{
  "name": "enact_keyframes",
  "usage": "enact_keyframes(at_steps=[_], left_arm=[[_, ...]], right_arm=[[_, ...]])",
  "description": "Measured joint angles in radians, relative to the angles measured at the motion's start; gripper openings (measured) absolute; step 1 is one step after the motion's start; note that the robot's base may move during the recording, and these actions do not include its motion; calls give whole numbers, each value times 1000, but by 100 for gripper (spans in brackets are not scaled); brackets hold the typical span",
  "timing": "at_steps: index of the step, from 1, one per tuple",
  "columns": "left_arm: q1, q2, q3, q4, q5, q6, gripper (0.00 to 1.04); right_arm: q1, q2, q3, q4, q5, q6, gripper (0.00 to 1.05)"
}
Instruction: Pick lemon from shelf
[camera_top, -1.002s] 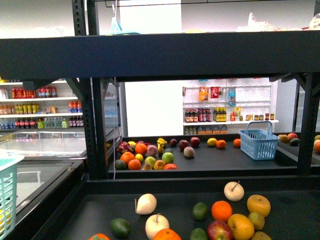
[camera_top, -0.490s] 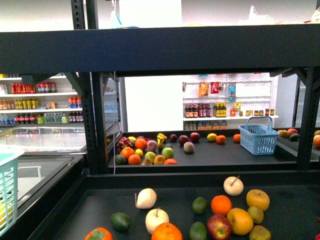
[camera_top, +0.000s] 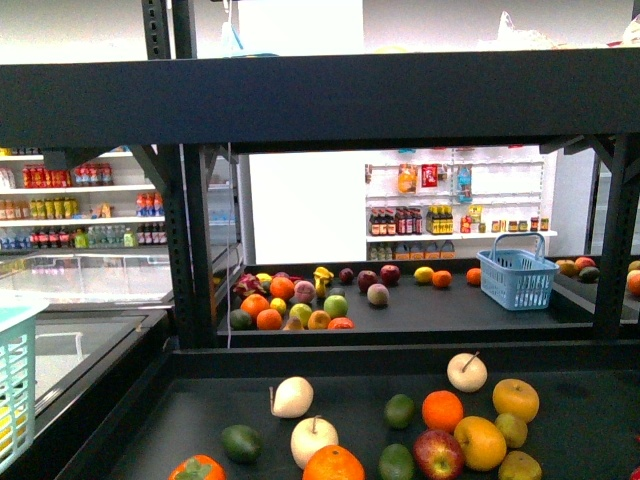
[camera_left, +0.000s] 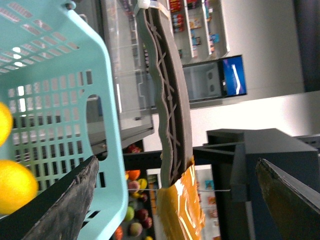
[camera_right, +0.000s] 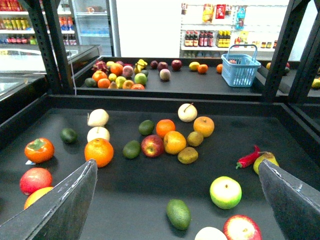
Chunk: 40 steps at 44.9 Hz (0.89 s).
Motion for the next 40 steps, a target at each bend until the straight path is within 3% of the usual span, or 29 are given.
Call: enact_keyframes(at_steps=[8,12,20,25,30,33,37,40], left_arm=[[-12,-147,0,-290,11,222,97],[-48,-264,0,-425,-6,491,97],[-133,-423,-9,-484,-21,823,97],[-237,-553,-69,-514,-43,1075,97],[-335,-661,-149,-492,-88,1184,97],[-396,-751,-219,-507,-6,1265,83],[-425,-848,-326,-507,15,1305,69],[-423,-968,-454,-507,3,1321,53]], right_arm=[[0,0,0,0,0,0,97],[0,0,0,0,0,0,97],[0,0,0,0,0,0,97],[0,0,0,0,0,0,97],[0,0,0,0,0,0,97],[0,0,0,0,0,0,97],[0,0,0,0,0,0,97],[0,0,0,0,2,0,97]])
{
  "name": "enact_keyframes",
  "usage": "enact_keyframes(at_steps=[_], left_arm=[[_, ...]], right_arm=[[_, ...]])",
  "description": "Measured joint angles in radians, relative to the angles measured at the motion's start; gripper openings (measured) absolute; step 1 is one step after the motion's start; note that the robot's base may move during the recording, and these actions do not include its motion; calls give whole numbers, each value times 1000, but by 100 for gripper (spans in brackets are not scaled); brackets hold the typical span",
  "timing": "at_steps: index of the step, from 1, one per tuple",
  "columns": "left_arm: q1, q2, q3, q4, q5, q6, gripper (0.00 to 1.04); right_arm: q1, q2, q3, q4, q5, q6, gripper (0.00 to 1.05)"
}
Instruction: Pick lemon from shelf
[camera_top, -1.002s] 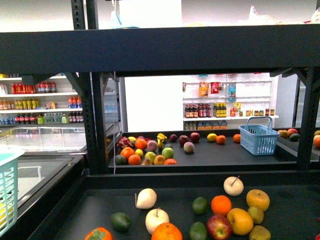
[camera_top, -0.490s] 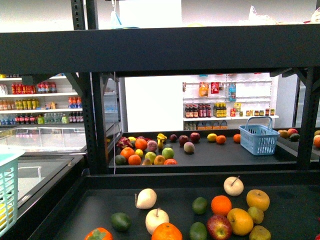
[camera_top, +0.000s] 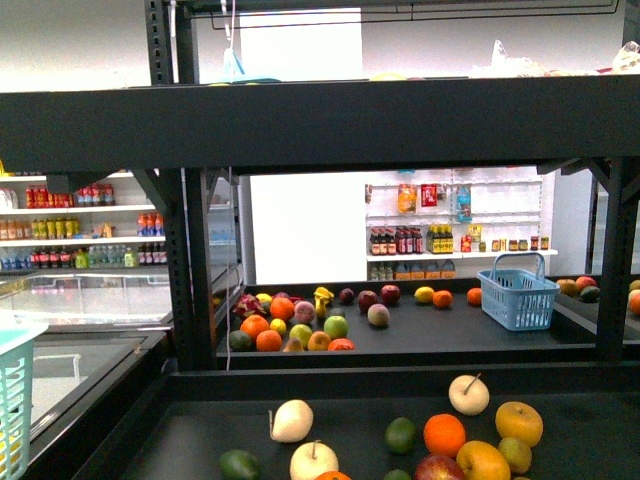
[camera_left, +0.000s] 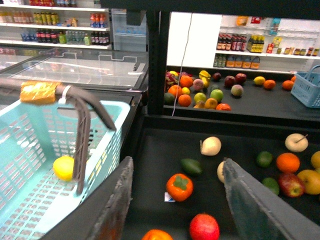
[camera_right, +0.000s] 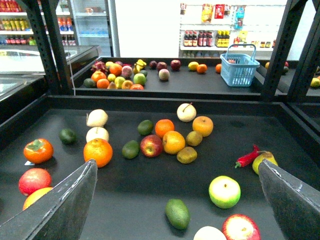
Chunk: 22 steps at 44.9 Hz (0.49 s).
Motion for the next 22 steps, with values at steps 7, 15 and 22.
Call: enact_keyframes(at_steps=[7,15,22], left_arm=[[-1,-151,-164,8,2,8,24],[-1,-223,-248,19,2,15,2],[-1,-269,-290,18,2,15,2]], right_arm=[[0,0,0,0,-2,0,97],[0,0,0,0,-2,0,97],[0,0,0,0,-2,0,97]])
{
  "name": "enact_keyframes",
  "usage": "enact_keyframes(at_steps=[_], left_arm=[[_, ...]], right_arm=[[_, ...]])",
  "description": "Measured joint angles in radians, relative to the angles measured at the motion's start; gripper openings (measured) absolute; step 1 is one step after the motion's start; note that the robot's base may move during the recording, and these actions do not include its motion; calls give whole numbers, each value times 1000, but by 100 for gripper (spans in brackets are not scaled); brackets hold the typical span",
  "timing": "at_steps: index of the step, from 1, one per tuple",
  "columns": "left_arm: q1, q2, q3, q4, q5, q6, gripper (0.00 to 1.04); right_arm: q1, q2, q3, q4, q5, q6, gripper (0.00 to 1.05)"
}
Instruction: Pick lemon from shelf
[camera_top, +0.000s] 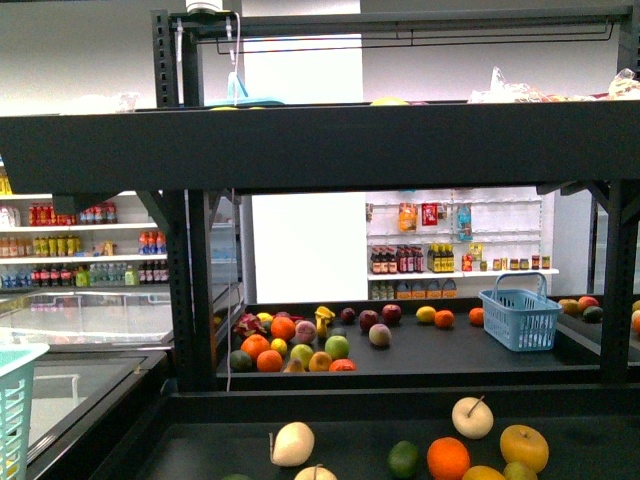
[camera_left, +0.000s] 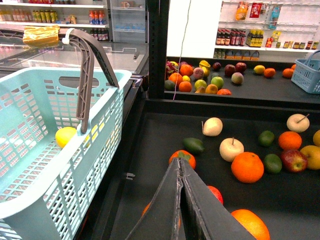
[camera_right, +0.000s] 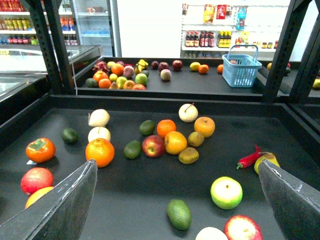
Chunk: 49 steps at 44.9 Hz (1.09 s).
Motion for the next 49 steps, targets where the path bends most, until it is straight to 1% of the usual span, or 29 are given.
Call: enact_keyframes(at_steps=[15,16,19,24,42,44,48,49], left_arm=[[0,-100,-62,-32,0,0,2],[0,-187,-93,-83,0,0,2],[0,-212,-104,-90,0,0,2],[0,-355,-125,-242,-1,1,2],[0,-388,-125,-252,0,1,2],[0,-388,-125,-252,0,0,7],[0,-388,-125,-252,0,0,22],[0,-388,-125,-252,0,1,30]], right_arm=[[0,0,0,0,0,0,97],[0,0,0,0,0,0,97],[0,0,0,0,0,0,97],[0,0,0,0,0,0,97],[0,-1,0,0,0,0,97],[0,-1,0,0,0,0,97],[0,-1,0,0,0,0,97],[0,-1,0,0,0,0,97]])
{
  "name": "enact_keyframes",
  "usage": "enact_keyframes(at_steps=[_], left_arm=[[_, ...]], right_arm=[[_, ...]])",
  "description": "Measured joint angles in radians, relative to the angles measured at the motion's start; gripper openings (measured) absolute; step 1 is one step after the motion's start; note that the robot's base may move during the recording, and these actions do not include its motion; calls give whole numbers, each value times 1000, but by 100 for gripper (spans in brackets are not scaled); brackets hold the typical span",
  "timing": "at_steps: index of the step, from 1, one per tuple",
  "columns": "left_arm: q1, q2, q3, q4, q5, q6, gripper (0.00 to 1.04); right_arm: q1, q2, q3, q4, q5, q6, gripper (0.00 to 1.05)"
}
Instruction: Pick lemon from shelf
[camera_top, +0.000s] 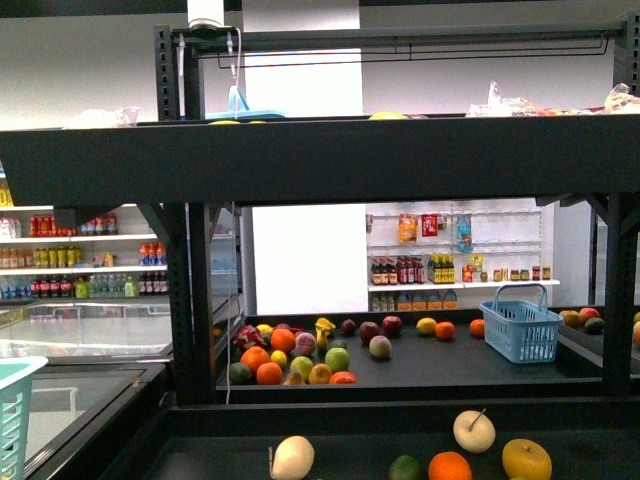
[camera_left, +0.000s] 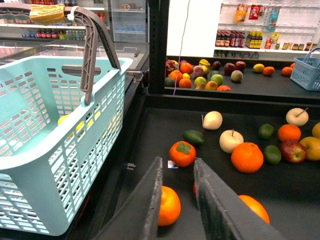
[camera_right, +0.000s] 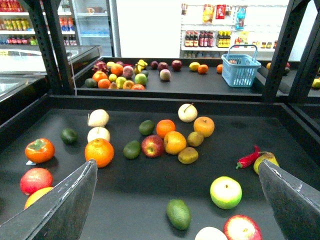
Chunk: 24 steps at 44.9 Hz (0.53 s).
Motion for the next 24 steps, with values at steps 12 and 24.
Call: enact_keyframes(at_steps=[12,24], left_arm=[[0,0,0,0,0,0,80],[0,0,0,0,0,1,97]], right_arm=[[0,0,0,0,0,0,97],[0,0,0,0,0,0,97]])
